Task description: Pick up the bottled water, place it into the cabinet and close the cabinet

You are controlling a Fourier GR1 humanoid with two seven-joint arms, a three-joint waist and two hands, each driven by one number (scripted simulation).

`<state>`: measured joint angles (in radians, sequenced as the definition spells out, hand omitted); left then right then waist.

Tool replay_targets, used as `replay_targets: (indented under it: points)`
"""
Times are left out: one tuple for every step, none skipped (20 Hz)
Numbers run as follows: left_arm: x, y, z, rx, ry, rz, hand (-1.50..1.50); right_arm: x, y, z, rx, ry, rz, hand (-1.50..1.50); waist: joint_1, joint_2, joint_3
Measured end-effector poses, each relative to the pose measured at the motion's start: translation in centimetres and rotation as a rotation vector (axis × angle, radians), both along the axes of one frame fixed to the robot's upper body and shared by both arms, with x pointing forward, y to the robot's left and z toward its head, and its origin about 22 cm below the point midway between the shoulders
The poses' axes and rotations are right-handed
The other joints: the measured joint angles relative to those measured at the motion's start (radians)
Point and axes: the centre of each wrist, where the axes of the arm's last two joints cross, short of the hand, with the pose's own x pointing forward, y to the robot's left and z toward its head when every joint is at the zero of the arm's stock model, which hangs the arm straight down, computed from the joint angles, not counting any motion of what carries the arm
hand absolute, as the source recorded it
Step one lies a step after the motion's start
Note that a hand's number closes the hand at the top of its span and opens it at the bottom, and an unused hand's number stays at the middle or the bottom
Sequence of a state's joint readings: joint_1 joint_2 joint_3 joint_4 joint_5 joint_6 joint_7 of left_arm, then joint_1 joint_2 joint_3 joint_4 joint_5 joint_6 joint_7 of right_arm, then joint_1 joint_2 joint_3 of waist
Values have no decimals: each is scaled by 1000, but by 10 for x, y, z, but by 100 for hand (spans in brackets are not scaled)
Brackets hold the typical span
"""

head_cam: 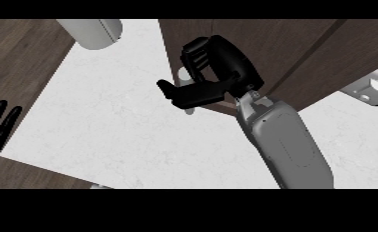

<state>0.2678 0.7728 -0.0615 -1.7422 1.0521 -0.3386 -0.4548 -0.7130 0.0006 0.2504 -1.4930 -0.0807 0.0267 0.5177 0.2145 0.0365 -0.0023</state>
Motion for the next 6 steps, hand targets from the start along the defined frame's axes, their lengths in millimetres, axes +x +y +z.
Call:
replay_targets:
  points:
    - [-1,1,-1,1,3,1,-150,2,2,0,6,18,-10,-150,-2,-3,1]
    - [-2,1,-2,-1,5,4,-150,4,5,0,16,32,-19,-150,-4,-5,1]
    - [-2,2,-2,-3,5,5,-150,6,7,0,25,44,-22,-150,-7,-7,2]
    - [-1,2,-1,-4,1,3,-150,7,8,0,36,52,-28,-150,-9,-9,3]
    - [-3,2,-2,-9,3,6,-150,8,9,-1,46,63,-36,-150,-10,-11,4]
    - [-3,4,-2,-11,-1,12,-150,9,11,-1,54,71,-37,-150,-14,-12,4]
